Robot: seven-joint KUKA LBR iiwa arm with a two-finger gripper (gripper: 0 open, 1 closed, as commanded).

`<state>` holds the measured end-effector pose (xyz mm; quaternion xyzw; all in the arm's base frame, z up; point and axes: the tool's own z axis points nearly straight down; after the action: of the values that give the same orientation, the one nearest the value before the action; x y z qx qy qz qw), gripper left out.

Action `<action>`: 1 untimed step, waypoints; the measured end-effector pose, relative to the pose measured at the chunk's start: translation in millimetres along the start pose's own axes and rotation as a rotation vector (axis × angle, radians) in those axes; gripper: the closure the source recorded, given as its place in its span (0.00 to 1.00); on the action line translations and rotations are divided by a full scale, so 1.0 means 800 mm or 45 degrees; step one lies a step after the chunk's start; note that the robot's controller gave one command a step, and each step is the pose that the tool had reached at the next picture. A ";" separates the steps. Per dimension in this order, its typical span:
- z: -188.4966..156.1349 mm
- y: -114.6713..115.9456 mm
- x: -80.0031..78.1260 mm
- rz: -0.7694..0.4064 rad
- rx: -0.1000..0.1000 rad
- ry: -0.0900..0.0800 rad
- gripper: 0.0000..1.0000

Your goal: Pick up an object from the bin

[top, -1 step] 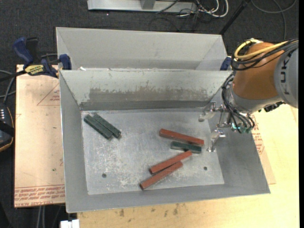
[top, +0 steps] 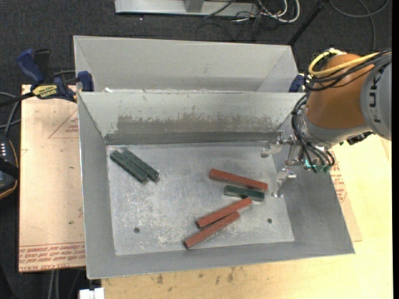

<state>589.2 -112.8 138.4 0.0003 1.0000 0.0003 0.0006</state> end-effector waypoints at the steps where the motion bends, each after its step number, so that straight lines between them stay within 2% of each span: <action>1: 0.076 0.041 0.012 0.096 0.001 -0.014 1.00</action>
Offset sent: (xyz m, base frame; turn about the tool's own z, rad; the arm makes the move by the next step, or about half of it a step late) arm 0.0000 0.0000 0.0000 0.0000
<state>579.4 -80.2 77.3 0.0378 0.9993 0.0000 0.0059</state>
